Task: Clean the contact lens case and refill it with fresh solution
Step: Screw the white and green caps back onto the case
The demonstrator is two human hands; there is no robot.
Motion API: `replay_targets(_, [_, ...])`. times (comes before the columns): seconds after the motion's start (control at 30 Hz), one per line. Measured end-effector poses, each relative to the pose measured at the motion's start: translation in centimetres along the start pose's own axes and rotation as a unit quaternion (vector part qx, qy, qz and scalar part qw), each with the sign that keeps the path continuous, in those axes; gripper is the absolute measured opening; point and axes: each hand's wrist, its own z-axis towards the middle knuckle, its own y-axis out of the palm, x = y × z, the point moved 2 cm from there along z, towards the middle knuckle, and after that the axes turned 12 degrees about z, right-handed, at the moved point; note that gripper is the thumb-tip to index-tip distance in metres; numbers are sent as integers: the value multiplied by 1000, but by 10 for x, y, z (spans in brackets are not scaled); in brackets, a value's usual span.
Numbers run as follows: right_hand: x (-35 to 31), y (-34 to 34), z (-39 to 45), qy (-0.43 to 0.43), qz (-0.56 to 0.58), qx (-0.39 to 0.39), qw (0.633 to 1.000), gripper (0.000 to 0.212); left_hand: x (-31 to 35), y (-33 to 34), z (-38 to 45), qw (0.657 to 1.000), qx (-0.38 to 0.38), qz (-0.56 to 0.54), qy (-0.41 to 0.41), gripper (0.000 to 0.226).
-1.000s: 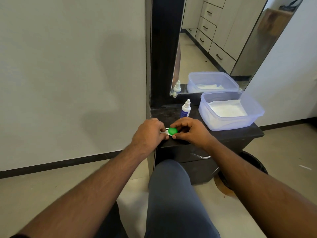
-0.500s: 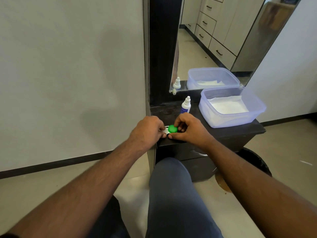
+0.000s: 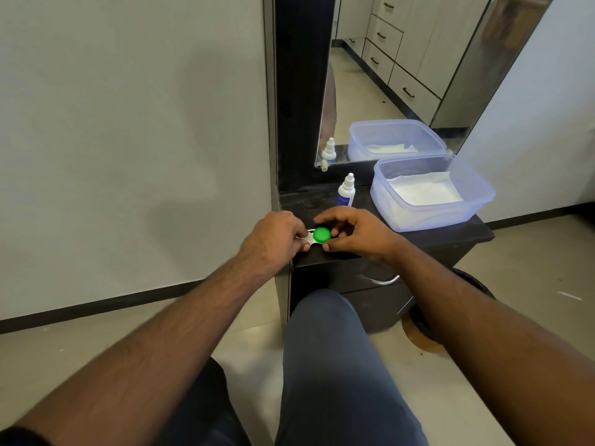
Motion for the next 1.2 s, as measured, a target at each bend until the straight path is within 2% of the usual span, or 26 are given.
replay_targets(0.3, [6, 3, 4, 6, -49, 30, 998, 39, -1, -1, -1, 1000, 15, -10, -3, 32])
replay_targets(0.57, [2, 5, 4, 21, -36, 44, 998, 33, -1, -4, 9, 999, -36, -17, -19, 33])
replay_targets(1.2, [2, 14, 1, 19, -56, 92, 994, 31, -2, 1, 5, 1000, -4, -10, -10, 30])
